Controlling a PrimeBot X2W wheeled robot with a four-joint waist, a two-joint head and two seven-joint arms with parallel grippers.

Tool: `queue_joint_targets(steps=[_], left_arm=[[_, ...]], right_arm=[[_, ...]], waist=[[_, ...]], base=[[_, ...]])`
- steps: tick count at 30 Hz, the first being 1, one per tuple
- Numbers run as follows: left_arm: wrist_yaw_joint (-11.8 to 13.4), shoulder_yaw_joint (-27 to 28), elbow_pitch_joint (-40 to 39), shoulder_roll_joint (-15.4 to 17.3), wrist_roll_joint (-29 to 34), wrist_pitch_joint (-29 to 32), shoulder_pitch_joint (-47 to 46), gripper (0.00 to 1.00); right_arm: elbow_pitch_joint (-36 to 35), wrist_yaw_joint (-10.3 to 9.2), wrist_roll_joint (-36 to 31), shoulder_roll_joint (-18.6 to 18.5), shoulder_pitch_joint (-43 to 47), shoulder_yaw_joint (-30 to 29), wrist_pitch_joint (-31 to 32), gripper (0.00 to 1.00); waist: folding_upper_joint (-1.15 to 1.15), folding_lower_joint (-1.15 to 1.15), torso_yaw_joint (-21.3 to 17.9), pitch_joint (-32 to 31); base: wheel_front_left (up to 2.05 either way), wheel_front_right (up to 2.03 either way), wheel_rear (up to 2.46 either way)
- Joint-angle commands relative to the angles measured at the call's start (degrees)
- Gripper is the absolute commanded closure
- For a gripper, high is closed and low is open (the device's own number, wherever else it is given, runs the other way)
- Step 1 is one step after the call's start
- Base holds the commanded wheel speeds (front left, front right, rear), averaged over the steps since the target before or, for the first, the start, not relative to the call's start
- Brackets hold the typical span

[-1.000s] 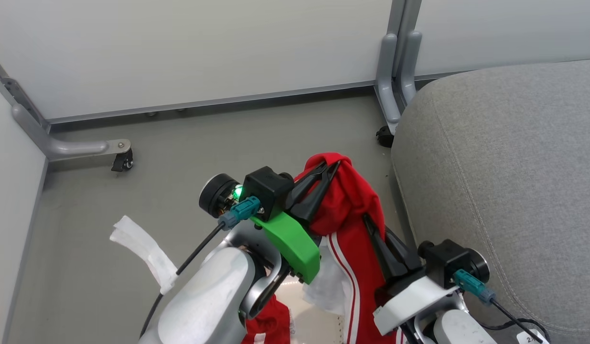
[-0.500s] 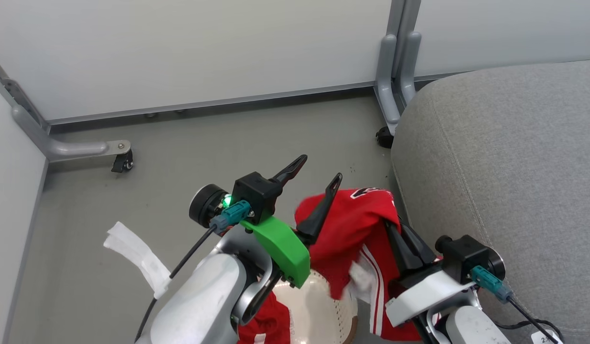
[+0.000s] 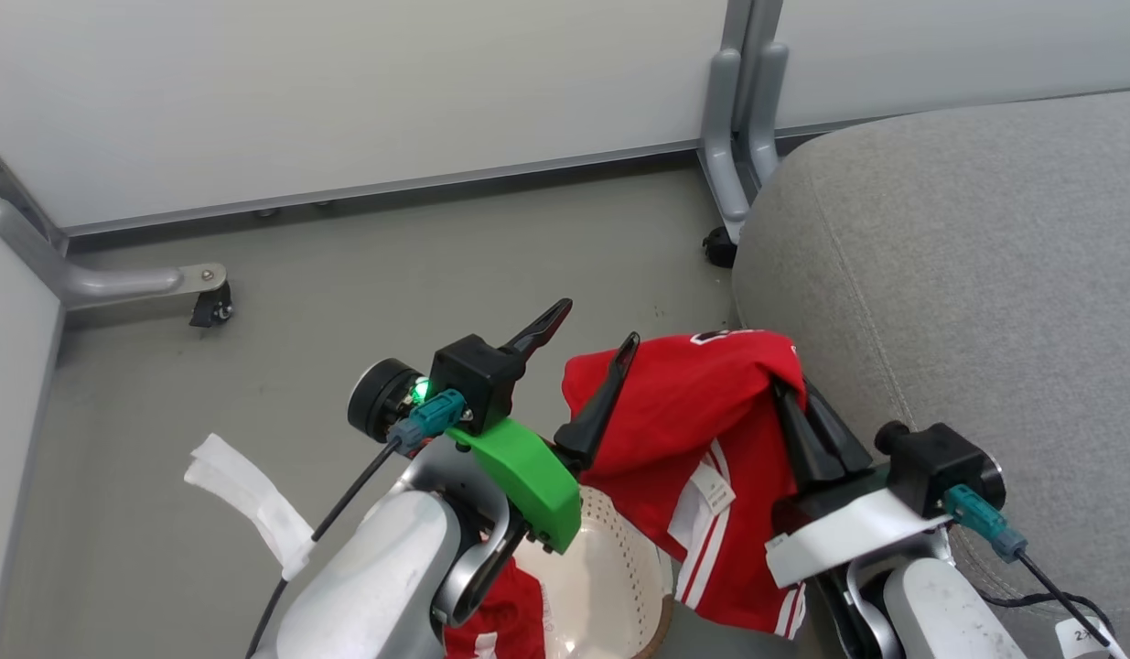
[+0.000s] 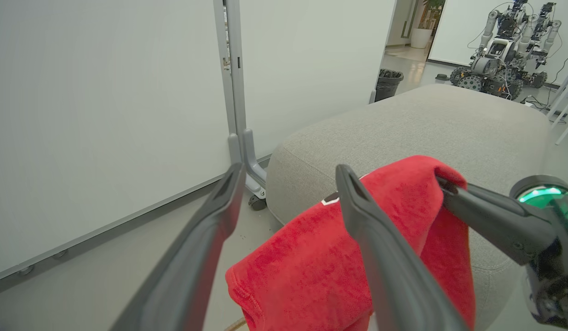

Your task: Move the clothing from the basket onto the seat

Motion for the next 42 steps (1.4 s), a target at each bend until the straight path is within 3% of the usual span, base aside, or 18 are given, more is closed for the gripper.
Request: queue_joint_targets(steps=[1, 14, 22, 30, 42], left_arm=[[-0.01, 0.03, -0.38, 0.35, 0.32, -0.31, 0.0, 0.0], [-0.94, -1.0, -1.94, 1.88, 1.55, -1.08, -2.78, 0.0], [-1.73, -2.72, -3.53, 2.42, 2.32, 0.09, -4.93, 0.0], [-2.83, -4.73, -8.38, 3.49, 3.84, 2.08, -9.23, 0.0], [-3.97, -7.28, -17.25, 6.11, 5.65, 6.1, -17.13, 0.0]], right_arm=[[-1.09, 0.0, -0.43, -0.09, -0.65, -0.69, -0.18, 1.0], [-11.83, 0.0, -1.07, -0.04, -2.07, -9.87, -0.18, 1.0], [-17.3, 0.0, -0.53, -0.01, -3.34, -15.42, -0.18, 1.0], [-18.88, 0.0, 3.2, -1.01, -11.97, -22.36, -0.18, 1.0], [-11.58, 0.0, 4.45, -11.21, -33.33, -34.34, -0.18, 1.0]], waist=[[0.0, 0.0, -1.98, 1.31], [0.0, 0.0, -14.23, 8.26], [0.0, 0.0, -18.5, 13.4], [0.0, 0.0, -16.83, 23.07], [0.0, 0.0, -13.65, 37.78]], base=[[0.0, 0.0, 0.0], [0.0, 0.0, 0.0], [0.0, 0.0, 0.0], [0.0, 0.0, 0.0], [0.0, 0.0, 0.0]])
